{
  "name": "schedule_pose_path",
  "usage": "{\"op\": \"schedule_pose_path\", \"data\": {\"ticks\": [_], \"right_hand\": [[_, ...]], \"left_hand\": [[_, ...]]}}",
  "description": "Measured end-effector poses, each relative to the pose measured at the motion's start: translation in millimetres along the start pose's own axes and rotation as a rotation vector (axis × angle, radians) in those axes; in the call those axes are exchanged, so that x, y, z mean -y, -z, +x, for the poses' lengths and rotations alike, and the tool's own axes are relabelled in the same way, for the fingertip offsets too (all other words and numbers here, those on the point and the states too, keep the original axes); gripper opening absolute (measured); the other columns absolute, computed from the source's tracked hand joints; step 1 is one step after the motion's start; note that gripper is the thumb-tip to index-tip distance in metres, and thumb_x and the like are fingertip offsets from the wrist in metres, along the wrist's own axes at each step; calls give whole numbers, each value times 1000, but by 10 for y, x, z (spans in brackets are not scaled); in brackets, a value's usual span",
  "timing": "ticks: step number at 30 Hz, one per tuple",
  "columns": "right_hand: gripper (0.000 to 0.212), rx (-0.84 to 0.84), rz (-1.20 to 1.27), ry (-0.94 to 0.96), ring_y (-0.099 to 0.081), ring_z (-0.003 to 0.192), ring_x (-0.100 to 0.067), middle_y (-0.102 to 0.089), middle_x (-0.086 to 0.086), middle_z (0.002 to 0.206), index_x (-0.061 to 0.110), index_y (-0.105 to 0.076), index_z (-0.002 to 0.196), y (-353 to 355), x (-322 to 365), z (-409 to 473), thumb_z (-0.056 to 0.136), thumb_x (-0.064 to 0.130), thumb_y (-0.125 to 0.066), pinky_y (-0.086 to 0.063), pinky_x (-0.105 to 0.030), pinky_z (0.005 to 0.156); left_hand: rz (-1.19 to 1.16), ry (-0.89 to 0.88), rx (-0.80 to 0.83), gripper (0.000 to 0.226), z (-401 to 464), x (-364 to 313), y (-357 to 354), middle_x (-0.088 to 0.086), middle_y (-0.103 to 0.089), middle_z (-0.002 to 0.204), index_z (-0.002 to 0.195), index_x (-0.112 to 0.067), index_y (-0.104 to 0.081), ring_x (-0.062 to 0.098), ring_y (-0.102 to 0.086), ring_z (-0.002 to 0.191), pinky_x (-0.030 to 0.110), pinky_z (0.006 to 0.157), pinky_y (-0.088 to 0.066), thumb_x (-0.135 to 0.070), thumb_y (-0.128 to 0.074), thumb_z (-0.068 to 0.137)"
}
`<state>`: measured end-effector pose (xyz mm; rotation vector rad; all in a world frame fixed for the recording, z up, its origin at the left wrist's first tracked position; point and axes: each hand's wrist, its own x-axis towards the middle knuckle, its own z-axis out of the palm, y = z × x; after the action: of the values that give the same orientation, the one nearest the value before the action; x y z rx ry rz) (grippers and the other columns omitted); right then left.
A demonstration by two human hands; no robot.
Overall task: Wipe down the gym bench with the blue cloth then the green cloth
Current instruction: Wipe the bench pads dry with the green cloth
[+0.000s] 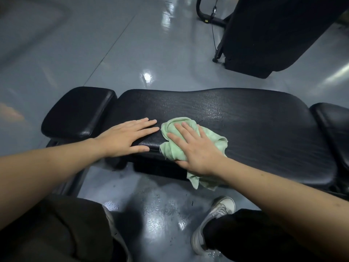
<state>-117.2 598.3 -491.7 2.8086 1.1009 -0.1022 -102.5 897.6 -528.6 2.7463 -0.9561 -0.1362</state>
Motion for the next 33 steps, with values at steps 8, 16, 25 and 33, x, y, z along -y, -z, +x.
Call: {"op": "schedule_pose_path", "data": {"ticks": [8, 16, 25, 33], "right_hand": [[90, 10, -57, -44, -10, 154, -28, -15, -8, 166, 29, -23, 156, 39, -285, -597, 79, 59, -57, -16, -59, 118], [89, 72, -105, -124, -7, 154, -27, -14, -6, 166, 27, -21, 157, 139, -584, -1191, 82, 69, -43, -20, -59, 117], [92, 102, -42, -83, 10, 154, -25, 3, -7, 168, 28, -10, 159, 141, -500, -724, 85, 80, -30, 0, -57, 122], [80, 78, 116, -60, 7, 154, -17, -1, 3, 168, 40, -15, 156, 147, -829, 121, 86, 77, -25, 5, -51, 121]], "left_hand": [[-3, 1, 20, 77, 29, -33, 70, -22, 2, 167, 159, -43, -9, 3, 1, 154, 28, 124, -10, -75, -33, 93], [-7, 8, 25, 78, 45, -113, 56, -17, 4, 168, 160, -39, -7, 6, 3, 154, 28, 125, -3, -71, -33, 94], [-42, 50, 36, 79, 81, -163, 21, -15, 4, 168, 160, -40, -3, 7, 7, 154, 37, 126, -5, -77, -22, 93], [-84, 77, 10, 75, 283, -134, 35, -20, 3, 167, 158, -45, -7, 1, 8, 153, 32, 126, -3, -77, -12, 91]]}}
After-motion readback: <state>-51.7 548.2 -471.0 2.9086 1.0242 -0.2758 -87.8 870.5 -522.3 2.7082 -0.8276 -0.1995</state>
